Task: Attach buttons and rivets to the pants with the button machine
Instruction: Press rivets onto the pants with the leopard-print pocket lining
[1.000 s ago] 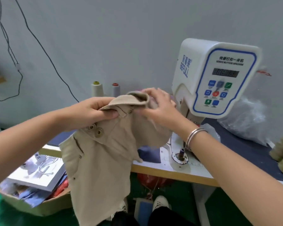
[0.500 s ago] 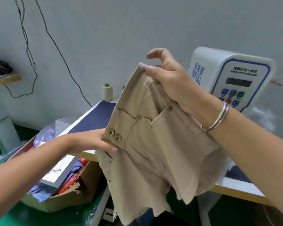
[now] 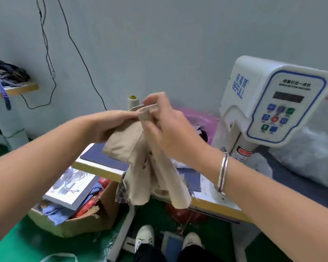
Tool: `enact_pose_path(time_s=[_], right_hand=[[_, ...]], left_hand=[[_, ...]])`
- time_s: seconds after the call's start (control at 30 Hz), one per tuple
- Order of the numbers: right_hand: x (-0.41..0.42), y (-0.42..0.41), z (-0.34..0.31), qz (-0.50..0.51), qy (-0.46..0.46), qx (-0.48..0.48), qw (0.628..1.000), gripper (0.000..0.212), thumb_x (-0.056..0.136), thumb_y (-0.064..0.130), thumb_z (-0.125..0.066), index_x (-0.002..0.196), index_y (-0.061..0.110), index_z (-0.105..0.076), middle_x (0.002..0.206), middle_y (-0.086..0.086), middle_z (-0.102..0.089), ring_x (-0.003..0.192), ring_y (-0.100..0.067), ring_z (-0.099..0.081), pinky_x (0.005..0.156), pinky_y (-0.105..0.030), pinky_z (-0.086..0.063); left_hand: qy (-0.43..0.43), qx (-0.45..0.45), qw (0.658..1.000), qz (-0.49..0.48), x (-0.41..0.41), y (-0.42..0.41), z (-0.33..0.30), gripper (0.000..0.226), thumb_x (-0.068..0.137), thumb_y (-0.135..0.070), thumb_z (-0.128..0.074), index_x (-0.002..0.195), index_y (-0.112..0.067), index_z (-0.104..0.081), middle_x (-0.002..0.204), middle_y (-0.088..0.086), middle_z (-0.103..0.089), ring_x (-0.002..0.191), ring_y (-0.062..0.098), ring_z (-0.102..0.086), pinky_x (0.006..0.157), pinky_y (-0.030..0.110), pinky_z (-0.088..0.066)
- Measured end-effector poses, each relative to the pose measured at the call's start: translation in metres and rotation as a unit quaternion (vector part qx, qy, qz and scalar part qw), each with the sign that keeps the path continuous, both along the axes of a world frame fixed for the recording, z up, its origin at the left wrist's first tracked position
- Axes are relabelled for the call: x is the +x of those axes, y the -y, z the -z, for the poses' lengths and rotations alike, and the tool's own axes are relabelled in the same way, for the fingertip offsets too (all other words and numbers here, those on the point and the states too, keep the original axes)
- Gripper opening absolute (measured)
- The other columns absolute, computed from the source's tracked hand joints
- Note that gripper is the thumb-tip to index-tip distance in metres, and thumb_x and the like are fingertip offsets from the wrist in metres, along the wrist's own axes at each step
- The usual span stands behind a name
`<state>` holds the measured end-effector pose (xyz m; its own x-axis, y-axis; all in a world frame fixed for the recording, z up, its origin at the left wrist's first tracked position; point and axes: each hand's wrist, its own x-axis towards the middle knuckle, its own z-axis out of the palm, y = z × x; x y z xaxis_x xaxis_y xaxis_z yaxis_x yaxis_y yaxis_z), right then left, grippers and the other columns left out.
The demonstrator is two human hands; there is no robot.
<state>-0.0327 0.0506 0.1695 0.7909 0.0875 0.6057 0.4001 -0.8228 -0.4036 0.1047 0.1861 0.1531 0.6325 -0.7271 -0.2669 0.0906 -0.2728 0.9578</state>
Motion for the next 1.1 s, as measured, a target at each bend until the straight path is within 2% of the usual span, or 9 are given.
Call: enact_pose_path(time_s=[0.17,0.37,0.43,0.5,0.6,0.73,0.83,0.97,1.1], right_hand=[[0.007,-0.003,0.013,-0.139,-0.163,0.084,0.973,0.042,0.087,-0.008,-0.036,0.126,0.007,-0.036,0.105,-0.008,-0.067,0.11,-0.022,-0.058,0.103,-0.042,-0.039],[-0.007,0.038,0.056,-0.053,0.033,0.195,0.979,0.065,0.077,-0.005,-0.055,0.13,0.027,-0.035,0.146,-0.005,-0.032,0.138,-0.013,-0.028,0.112,-0.025,-0.027],[-0.007,0.047,0.07,-0.044,-0.089,0.317,0.943,0.08,0.083,0.011,-0.07,0.136,0.044,-0.021,0.152,0.015,-0.02,0.139,0.002,-0.02,0.109,-0.021,-0.026],[-0.001,0.051,0.078,-0.104,-0.22,0.367,0.898,0.062,0.084,0.013,-0.071,0.13,0.041,-0.041,0.14,0.016,-0.047,0.128,-0.001,-0.044,0.098,-0.021,-0.043],[0.034,0.049,0.077,-0.11,-0.224,0.399,0.883,0.029,0.083,0.01,-0.07,0.104,0.03,-0.063,0.1,0.014,-0.072,0.097,-0.004,-0.066,0.078,-0.017,-0.051],[0.113,0.049,0.058,-0.014,-0.198,0.482,0.853,0.036,0.085,0.026,-0.069,0.118,0.017,-0.056,0.11,0.0,-0.068,0.101,-0.016,-0.064,0.091,-0.036,-0.052],[0.161,0.052,0.061,0.105,-0.226,0.383,0.889,0.077,0.088,0.042,-0.062,0.146,0.013,-0.021,0.142,-0.008,-0.04,0.127,-0.022,-0.043,0.106,-0.035,-0.037],[0.177,0.045,0.12,0.137,-0.27,0.085,0.949,0.069,0.092,0.045,-0.052,0.149,0.018,-0.022,0.153,-0.015,-0.02,0.141,-0.031,-0.019,0.115,-0.042,-0.018],[0.157,0.051,0.193,0.107,-0.386,-0.116,0.909,0.067,0.094,0.055,-0.034,0.151,0.031,-0.009,0.16,-0.006,-0.001,0.146,-0.024,0.001,0.114,-0.054,0.001]], left_hand=[[0.02,0.009,0.995,0.093,-0.009,-0.008,-0.017,0.054,0.061,-0.077,-0.066,0.072,-0.025,-0.075,0.064,0.004,-0.068,0.051,0.019,-0.065,0.046,0.029,-0.053],[0.082,0.021,0.991,0.103,0.003,-0.022,-0.014,0.016,0.066,-0.013,-0.074,0.082,-0.015,-0.074,0.092,0.016,-0.073,0.076,0.026,-0.072,0.062,0.035,-0.06],[0.095,0.07,0.986,0.118,0.01,-0.022,-0.022,0.02,0.067,-0.006,-0.071,0.087,-0.012,-0.072,0.094,0.019,-0.072,0.076,0.029,-0.072,0.062,0.039,-0.06],[0.139,0.137,0.967,0.162,0.018,-0.018,-0.036,0.019,0.074,-0.003,-0.071,0.09,-0.013,-0.071,0.096,0.017,-0.073,0.081,0.03,-0.072,0.065,0.042,-0.061],[0.331,0.206,0.907,0.161,0.036,-0.001,-0.063,0.022,0.075,-0.011,-0.066,0.091,-0.026,-0.07,0.091,0.0,-0.073,0.09,0.02,-0.069,0.075,0.033,-0.056],[0.633,0.264,0.725,-0.063,0.082,0.031,-0.064,0.044,0.088,-0.014,-0.056,0.129,-0.028,-0.053,0.125,-0.003,-0.06,0.114,0.023,-0.055,0.096,0.034,-0.041],[0.656,0.285,0.688,-0.124,0.11,0.046,-0.02,0.056,0.093,-0.017,-0.051,0.146,-0.023,-0.035,0.146,0.006,-0.043,0.13,0.029,-0.043,0.11,0.043,-0.029],[0.555,0.331,0.763,-0.005,0.119,0.052,0.072,0.054,0.099,-0.035,-0.043,0.15,-0.023,-0.028,0.156,0.005,-0.029,0.142,0.024,-0.03,0.113,0.039,-0.027],[0.404,0.411,0.809,0.114,0.107,0.054,0.157,0.068,0.1,-0.052,-0.027,0.155,-0.019,-0.003,0.162,0.01,0.0,0.149,0.025,-0.002,0.12,0.04,-0.005]])
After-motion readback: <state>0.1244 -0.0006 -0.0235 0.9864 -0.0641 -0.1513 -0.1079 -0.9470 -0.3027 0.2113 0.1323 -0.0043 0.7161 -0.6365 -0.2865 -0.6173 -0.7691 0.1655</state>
